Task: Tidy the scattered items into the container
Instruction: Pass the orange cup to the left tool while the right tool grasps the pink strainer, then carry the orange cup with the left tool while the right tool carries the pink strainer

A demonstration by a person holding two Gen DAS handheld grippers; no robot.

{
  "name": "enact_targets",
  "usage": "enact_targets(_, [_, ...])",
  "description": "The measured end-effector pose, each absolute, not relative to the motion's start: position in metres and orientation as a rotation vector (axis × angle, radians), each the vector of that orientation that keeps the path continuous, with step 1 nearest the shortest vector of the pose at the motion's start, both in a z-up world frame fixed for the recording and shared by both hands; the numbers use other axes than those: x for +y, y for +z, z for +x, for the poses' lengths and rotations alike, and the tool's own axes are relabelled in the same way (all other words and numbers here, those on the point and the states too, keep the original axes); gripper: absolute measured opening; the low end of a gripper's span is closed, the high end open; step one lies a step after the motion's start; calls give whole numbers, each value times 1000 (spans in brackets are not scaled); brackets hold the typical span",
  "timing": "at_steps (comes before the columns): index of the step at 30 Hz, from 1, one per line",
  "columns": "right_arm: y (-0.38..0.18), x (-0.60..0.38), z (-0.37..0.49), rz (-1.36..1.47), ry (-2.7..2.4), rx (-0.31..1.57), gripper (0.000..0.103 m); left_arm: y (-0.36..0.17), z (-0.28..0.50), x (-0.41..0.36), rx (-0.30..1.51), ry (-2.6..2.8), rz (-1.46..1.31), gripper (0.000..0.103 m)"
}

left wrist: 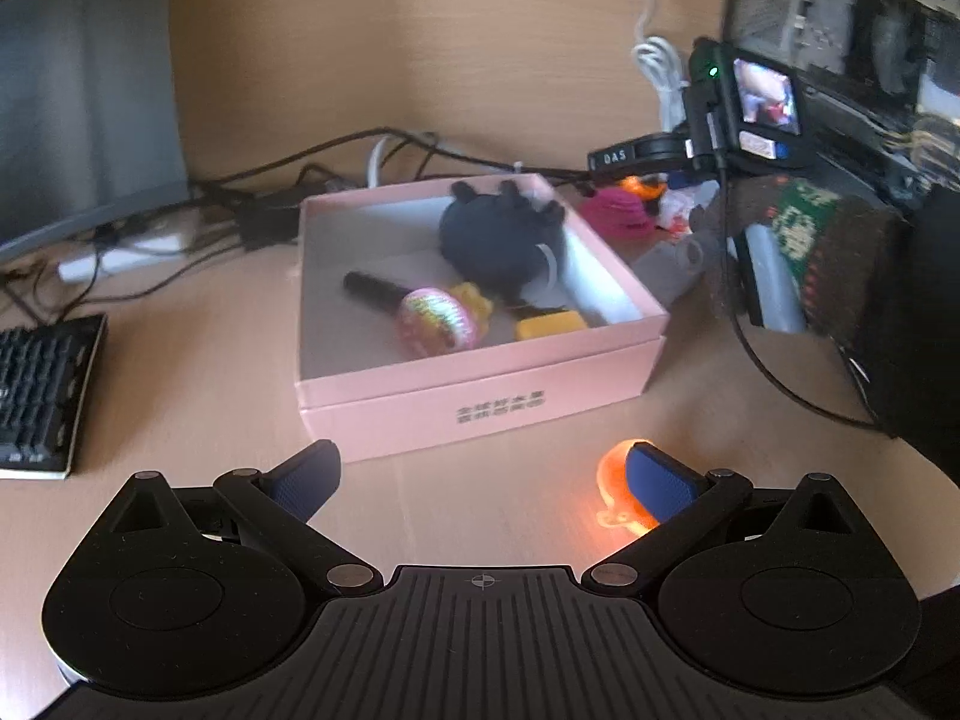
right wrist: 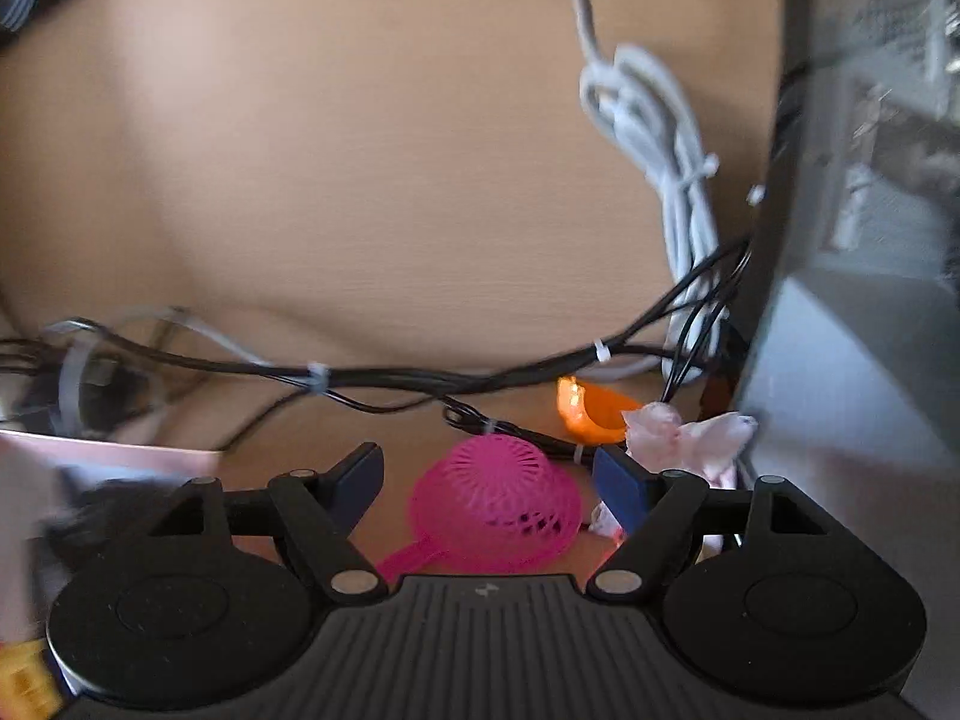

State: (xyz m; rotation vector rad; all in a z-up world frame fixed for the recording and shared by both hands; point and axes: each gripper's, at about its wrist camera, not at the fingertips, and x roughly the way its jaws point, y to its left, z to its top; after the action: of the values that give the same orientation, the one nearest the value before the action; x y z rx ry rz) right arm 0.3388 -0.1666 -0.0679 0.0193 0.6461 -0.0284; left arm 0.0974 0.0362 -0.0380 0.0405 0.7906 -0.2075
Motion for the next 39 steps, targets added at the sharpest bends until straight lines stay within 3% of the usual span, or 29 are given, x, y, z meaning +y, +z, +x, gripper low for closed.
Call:
enact_targets(5, [-96, -167, 365, -6, -34, 732, 77, -46, 106, 45, 831, -149, -5, 103])
enact_targets(6, [-98, -166, 365, -14, -32, 727, 75, -47, 106, 45, 835, -143, -2, 103])
enact_targets(7, [-97, -165, 365, -17, -31, 716, 65, -47, 105, 44, 836, -139, 0, 103])
enact_targets(11, [-87, -161, 353, -32, -40, 670, 64, -43, 98, 47, 824, -126, -9, 103])
enact_targets(20, [-21, -146, 248, -226, -91, 413, 64, -40, 79, 53, 801, -148, -5, 103])
enact_targets(26, [7, -151, 170, -243, -130, 355, 64, -51, 73, 60, 811, -208, -8, 103])
enact_targets(31, [16, -163, 95, -156, -93, 428, 64, -71, 75, 50, 841, -322, -8, 103])
enact_targets(39, [-20, -190, 45, -97, -69, 617, 64, -75, 68, 29, 832, -402, 8, 103])
